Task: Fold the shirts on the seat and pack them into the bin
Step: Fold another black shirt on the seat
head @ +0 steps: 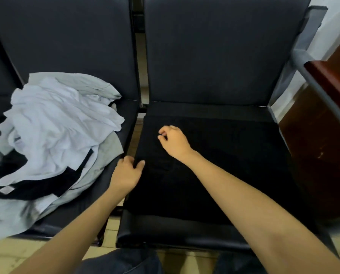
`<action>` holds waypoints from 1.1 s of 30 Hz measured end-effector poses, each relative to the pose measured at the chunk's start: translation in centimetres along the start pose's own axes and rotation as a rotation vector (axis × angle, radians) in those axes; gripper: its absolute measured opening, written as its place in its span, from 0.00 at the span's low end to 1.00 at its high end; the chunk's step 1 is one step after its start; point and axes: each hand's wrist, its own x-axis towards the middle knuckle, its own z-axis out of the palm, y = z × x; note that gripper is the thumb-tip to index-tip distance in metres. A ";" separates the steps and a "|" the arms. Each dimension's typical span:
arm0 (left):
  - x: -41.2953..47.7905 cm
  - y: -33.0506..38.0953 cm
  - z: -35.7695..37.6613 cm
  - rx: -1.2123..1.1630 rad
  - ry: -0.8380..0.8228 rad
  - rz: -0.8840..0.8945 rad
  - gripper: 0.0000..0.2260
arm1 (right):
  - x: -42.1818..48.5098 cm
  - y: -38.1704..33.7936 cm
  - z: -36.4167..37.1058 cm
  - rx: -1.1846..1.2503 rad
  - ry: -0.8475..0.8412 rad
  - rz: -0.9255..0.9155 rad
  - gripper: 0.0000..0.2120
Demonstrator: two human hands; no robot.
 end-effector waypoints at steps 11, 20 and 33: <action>-2.9 -2.2 -1.2 0.062 -0.204 -0.007 0.15 | 6.0 -4.6 6.6 -0.269 0.032 0.292 0.24; -4.4 0.4 -2.1 -0.307 -0.120 0.088 0.11 | 6.5 -2.8 0.7 0.651 0.134 0.475 0.05; -9.5 8.9 8.5 0.025 -0.217 0.299 0.19 | 1.2 7.2 -5.6 0.406 0.135 0.514 0.21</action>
